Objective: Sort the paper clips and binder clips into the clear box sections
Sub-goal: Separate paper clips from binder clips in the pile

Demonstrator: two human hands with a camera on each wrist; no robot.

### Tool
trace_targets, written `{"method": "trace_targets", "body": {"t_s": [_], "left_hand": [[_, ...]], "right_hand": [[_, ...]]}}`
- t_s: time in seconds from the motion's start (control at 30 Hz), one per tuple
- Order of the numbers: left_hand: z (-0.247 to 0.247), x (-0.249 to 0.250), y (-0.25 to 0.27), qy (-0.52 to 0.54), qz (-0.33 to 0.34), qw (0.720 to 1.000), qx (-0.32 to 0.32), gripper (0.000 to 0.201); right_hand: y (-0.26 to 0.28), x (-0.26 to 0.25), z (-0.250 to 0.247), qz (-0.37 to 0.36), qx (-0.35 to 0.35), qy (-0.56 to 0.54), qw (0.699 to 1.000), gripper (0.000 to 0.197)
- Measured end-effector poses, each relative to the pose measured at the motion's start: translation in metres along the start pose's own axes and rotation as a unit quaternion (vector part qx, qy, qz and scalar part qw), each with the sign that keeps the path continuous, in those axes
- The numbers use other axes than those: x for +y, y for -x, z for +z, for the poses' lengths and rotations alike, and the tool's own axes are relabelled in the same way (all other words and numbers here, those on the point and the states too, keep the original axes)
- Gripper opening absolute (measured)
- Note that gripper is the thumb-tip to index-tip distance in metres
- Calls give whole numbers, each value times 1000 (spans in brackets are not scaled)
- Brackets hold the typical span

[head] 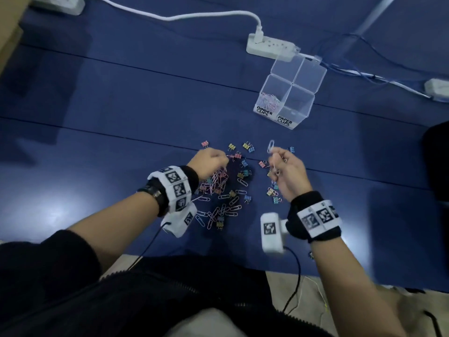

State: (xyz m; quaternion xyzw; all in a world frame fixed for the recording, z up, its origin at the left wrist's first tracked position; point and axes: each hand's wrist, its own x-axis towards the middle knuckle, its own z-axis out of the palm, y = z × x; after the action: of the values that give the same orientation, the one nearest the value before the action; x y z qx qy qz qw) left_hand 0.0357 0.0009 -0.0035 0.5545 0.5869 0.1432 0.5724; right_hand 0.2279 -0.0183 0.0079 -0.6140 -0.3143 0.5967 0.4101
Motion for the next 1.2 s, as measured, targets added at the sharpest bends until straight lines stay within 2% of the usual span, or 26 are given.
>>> {"method": "trace_targets", "body": {"t_s": [0.03,0.1,0.17,0.2,0.3,0.43,0.53,0.6,0.67,0.73,0.77,0.87,0.9,0.97,1.1,1.2], "left_hand": [[-3,-1,0,115,-7,993,-10,31],[-9,2,3,271,-24,961,-51,17],[-12,6,5,353,-24,931,-95,11],[-14,7,4,377,-21,919,-110,17],[-16,6,1,383,-13,915,-123,28],[-16,4,1,300,-22,949,-91,21],[-15,-1,-1,271,-52,959,-68,45],[-15,-3,-2,251,-83,963,-53,44],[-16,-3,-4,223,-134,966,-12,36],[-19,-2,-5,258,-185,948,29,33],[-23,1,-5,317,-203,926,35,35],[-39,15,-10,522,-218,824,27,37],[-44,21,-13,559,-211,801,25,36],[-52,39,-20,578,-190,794,14,35],[-58,79,-37,568,-147,809,-25,33],[-51,105,-56,563,-126,814,-66,36]], "right_hand": [[-6,-10,-2,9,-9,-19,1000,24],[-22,-28,-3,25,-23,-27,999,26],[-38,-46,-1,45,-18,-38,998,30],[-45,-56,0,57,-11,-48,997,31],[-68,-86,4,76,-4,-69,995,32],[-100,-114,11,46,29,-35,998,29],[-121,-123,22,4,58,33,998,29],[-135,-124,27,-11,52,74,996,33],[-149,-122,27,-12,32,137,990,35],[-158,-117,26,-34,50,204,977,36],[-160,-114,25,-50,66,235,969,36],[-157,-107,24,-85,50,273,957,38],[-155,-105,24,-97,41,272,956,39],[-147,-107,24,-121,34,266,956,40],[-114,-105,8,-173,61,205,961,38],[-84,-82,-14,-170,65,154,971,40]]}}
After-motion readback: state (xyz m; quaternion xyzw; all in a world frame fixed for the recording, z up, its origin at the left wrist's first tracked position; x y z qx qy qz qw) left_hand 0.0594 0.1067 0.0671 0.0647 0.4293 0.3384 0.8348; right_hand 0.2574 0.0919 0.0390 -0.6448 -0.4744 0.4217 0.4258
